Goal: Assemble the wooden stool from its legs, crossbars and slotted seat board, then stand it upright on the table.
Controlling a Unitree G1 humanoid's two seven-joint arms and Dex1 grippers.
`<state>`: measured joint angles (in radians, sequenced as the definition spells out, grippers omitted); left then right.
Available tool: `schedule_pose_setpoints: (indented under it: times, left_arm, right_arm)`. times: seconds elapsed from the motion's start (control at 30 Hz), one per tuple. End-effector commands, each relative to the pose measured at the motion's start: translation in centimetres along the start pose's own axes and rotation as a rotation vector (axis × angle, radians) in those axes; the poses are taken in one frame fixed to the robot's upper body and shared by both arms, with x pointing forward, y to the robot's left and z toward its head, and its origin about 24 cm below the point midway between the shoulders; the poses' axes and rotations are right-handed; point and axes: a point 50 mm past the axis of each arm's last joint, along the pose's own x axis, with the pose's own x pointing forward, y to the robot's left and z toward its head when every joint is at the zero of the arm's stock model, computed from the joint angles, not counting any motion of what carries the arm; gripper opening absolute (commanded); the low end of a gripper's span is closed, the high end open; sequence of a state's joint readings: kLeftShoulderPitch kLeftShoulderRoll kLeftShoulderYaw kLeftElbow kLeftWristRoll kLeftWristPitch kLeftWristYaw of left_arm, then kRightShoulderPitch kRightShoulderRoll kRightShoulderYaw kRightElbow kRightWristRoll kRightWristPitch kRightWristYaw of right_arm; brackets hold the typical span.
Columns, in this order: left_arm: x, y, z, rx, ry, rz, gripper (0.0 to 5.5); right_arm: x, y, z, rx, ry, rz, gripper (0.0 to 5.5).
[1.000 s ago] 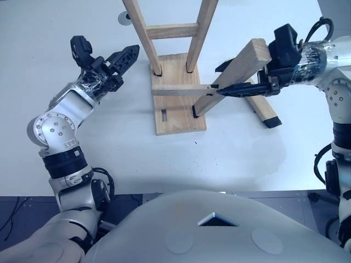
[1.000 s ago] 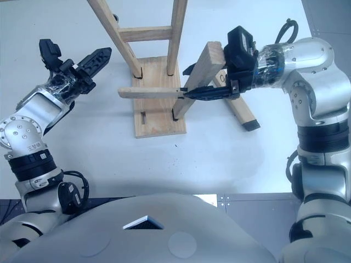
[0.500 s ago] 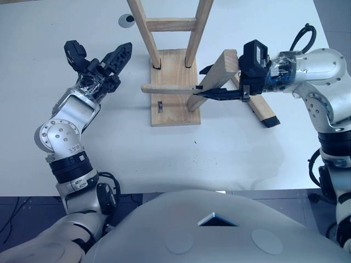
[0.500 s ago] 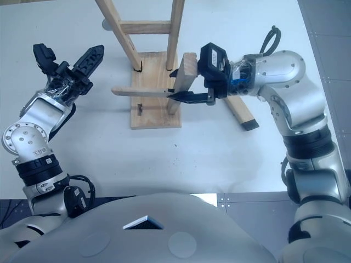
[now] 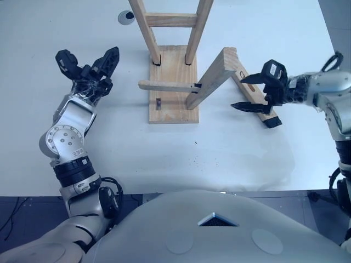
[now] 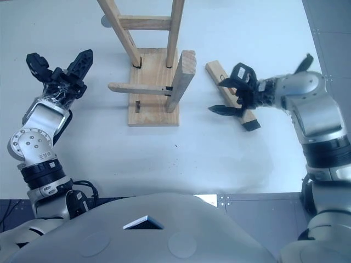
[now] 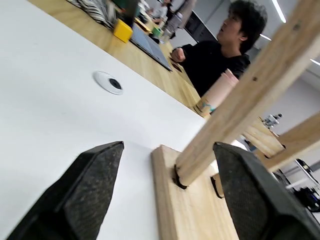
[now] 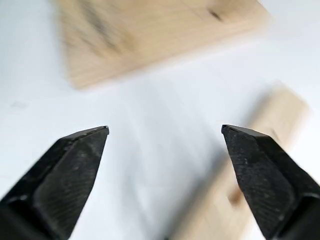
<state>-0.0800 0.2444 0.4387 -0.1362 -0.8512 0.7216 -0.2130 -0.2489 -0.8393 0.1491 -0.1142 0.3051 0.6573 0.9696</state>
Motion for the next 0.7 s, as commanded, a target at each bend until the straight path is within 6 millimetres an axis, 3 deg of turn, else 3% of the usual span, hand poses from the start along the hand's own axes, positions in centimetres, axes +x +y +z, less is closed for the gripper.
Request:
schedule_pose_setpoints:
  times: [0.03,0.17,0.33,0.43,0.7]
  left_arm:
    - [-1.4,1.9,0.3,0.036,-0.017,0.109,3.28]
    - [-1.6,2.2,1.0,0.051,-0.039,0.115,3.28]
    - [-0.7,1.3,2.0,0.07,-0.056,0.064,3.28]
    - [-0.6,1.3,2.0,0.075,-0.056,0.062,3.28]
    - [-0.9,1.1,2.5,0.092,-0.075,0.047,3.28]
  right_arm:
    - [-2.2,0.2,-0.8,0.058,0.003,-0.118,4.98]
    - [-2.6,0.2,-2.5,0.112,0.047,-0.164,4.98]
    - [-1.2,0.2,-7.7,0.18,0.191,-0.204,4.98]
    - [-1.0,1.2,-10.3,0.18,0.317,-0.162,4.47]
    - [-1.5,0.4,-11.7,0.234,0.377,-0.25,3.25]
